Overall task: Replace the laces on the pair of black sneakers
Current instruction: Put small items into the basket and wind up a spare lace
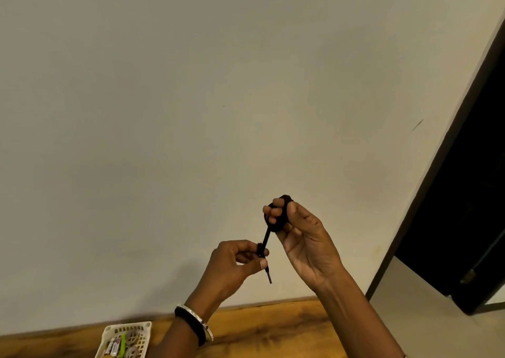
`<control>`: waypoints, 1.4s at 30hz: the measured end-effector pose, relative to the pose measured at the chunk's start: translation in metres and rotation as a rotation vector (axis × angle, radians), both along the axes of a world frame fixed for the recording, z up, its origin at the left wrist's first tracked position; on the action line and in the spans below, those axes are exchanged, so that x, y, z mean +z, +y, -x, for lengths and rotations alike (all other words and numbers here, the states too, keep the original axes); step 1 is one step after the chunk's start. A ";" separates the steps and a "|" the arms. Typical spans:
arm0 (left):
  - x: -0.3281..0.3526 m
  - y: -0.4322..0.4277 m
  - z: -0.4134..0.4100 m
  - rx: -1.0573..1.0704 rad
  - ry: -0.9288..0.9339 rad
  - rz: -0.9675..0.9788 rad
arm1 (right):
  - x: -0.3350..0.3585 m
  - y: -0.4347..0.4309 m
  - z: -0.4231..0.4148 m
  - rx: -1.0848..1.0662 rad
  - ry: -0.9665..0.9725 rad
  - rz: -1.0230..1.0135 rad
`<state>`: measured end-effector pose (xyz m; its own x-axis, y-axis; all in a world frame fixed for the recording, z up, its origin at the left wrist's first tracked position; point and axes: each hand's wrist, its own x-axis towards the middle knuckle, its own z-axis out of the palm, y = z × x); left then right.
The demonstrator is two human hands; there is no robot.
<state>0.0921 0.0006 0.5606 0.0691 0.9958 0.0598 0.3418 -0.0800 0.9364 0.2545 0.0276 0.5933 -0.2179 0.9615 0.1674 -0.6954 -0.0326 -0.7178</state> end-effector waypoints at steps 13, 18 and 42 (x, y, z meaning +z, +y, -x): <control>0.018 -0.012 0.009 -0.226 -0.164 0.148 | -0.023 0.010 -0.005 -0.388 -0.435 -0.252; 0.029 -0.009 0.018 -0.093 -0.484 0.173 | -0.034 0.010 -0.010 -0.435 -0.861 -0.460; 0.018 -0.005 0.006 -0.025 -0.453 0.140 | -0.025 -0.010 0.006 0.098 -0.473 -0.183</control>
<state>0.0864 -0.0043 0.5786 0.0915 0.9948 -0.0456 -0.1039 0.0551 0.9931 0.2484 0.0180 0.5686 -0.3982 0.8969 0.1925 -0.2938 0.0741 -0.9530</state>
